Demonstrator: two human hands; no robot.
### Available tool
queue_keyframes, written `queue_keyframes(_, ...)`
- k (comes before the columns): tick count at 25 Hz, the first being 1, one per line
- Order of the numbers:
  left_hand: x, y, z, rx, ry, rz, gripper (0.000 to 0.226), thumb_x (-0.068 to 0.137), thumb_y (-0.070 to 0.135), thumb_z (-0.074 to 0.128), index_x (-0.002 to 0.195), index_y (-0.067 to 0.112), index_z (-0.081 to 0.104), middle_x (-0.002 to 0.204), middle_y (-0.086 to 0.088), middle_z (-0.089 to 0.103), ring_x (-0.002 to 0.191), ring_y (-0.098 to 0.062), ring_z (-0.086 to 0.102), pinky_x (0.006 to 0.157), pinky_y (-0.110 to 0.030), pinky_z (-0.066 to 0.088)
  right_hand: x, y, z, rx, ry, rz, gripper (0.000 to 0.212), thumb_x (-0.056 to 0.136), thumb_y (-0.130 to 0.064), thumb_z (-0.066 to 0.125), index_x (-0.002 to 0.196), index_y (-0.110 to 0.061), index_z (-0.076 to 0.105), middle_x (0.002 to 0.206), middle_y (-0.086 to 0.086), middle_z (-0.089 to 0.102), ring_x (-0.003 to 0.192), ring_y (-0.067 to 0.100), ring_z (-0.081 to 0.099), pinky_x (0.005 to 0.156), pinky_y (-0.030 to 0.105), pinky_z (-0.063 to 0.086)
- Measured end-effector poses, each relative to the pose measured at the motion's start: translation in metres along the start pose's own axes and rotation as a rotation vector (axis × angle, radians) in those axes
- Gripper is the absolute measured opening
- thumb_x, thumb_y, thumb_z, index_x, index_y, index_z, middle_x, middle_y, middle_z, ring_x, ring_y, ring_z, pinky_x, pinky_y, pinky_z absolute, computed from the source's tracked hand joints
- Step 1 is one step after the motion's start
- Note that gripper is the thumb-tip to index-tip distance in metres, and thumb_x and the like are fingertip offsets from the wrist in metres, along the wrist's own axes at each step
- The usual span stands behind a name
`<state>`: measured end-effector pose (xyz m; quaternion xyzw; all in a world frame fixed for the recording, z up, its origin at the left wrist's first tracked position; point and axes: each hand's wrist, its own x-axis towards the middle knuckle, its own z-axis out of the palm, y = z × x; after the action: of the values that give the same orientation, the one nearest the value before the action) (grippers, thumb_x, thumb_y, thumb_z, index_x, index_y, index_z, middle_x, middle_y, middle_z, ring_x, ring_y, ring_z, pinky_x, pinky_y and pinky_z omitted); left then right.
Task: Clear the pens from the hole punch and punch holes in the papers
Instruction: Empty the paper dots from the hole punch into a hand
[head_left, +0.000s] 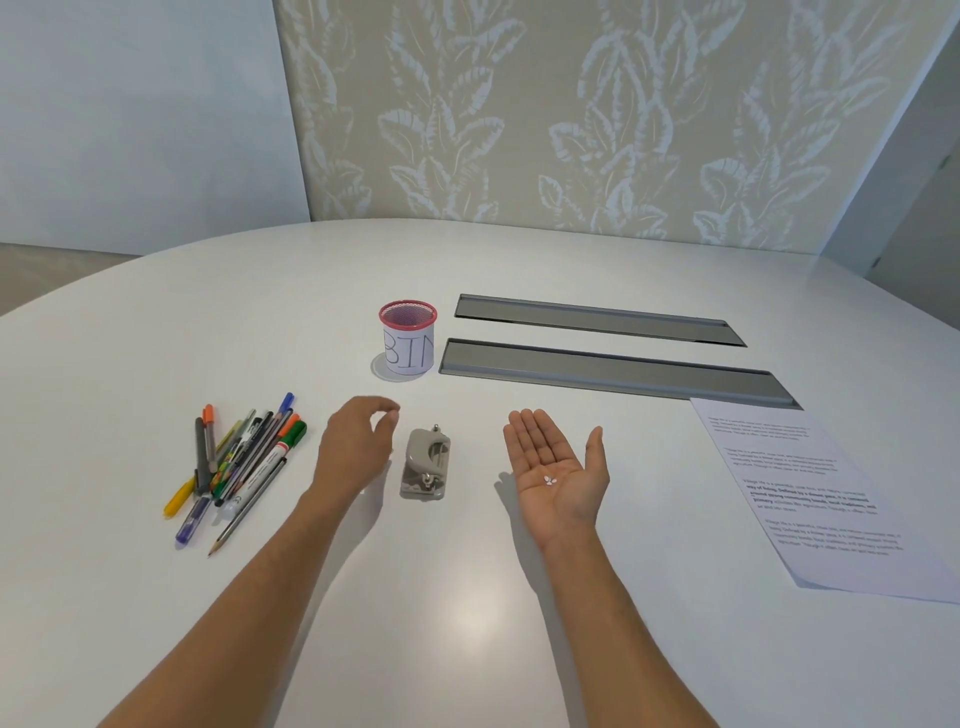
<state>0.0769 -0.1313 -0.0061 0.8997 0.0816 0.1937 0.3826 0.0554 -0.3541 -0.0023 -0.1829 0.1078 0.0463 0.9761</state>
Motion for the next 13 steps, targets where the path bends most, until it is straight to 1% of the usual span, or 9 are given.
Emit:
queue_keyframes(2,0.009,-0.010,0.006,0.015,-0.053,-0.044,0.023,0.098,0.017,0.052,0.114,0.014,0.067,0.126,-0.004,0.063,0.113,-0.020,0.058,0.093,-0.026,0.038,0.011,0.005,0.006,-0.002,0.001,-0.002,0.069,0.094,-0.052,0.050,0.121,0.011,0.057,0.118,0.028,0.066,0.110,0.040,0.066,0.097,0.051,0.050)
queue_keyframes(4,0.020,-0.017,0.013,0.051,-0.102,-0.050,0.026,0.098,0.016,0.050,0.119,0.014,0.065,0.131,-0.005,0.060,0.117,-0.022,0.057,0.098,-0.030,0.040,0.025,0.011,0.014,-0.020,0.002,-0.001,0.070,0.094,-0.053,0.051,0.121,0.011,0.057,0.118,0.028,0.066,0.110,0.039,0.066,0.097,0.050,0.050)
queue_keyframes(6,0.030,-0.024,0.019,0.116,-0.133,-0.015,0.029,0.098,0.016,0.050,0.123,0.012,0.064,0.134,-0.007,0.059,0.122,-0.024,0.054,0.103,-0.034,0.038,0.041,0.016,0.024,-0.033,0.007,-0.008,0.069,0.094,-0.053,0.051,0.120,0.011,0.058,0.117,0.028,0.067,0.110,0.039,0.066,0.098,0.050,0.050)
queue_keyframes(8,0.038,-0.031,0.026,0.214,-0.155,0.049,0.031,0.098,0.017,0.048,0.123,0.010,0.064,0.133,-0.009,0.059,0.122,-0.026,0.053,0.105,-0.035,0.036,0.059,0.021,0.036,-0.046,0.016,-0.022,0.068,0.094,-0.052,0.050,0.118,0.011,0.059,0.116,0.028,0.067,0.109,0.037,0.067,0.098,0.049,0.050)
queue_keyframes(10,0.042,-0.037,0.031,0.328,-0.183,0.111,0.034,0.100,0.021,0.043,0.128,0.013,0.061,0.136,-0.007,0.057,0.127,-0.024,0.048,0.109,-0.038,0.030,0.078,0.027,0.051,-0.060,0.015,-0.036,0.066,0.095,-0.051,0.049,0.117,0.010,0.060,0.116,0.027,0.068,0.108,0.036,0.068,0.100,0.047,0.051)
queue_keyframes(13,0.049,-0.046,0.034,0.421,-0.232,0.125,0.042,0.103,0.030,0.032,0.143,0.022,0.045,0.153,0.000,0.039,0.142,-0.019,0.030,0.118,-0.042,0.014,0.108,0.036,0.079,-0.079,-0.010,-0.055,0.065,0.096,-0.051,0.049,0.118,0.009,0.059,0.119,0.026,0.066,0.112,0.035,0.065,0.101,0.045,0.050)
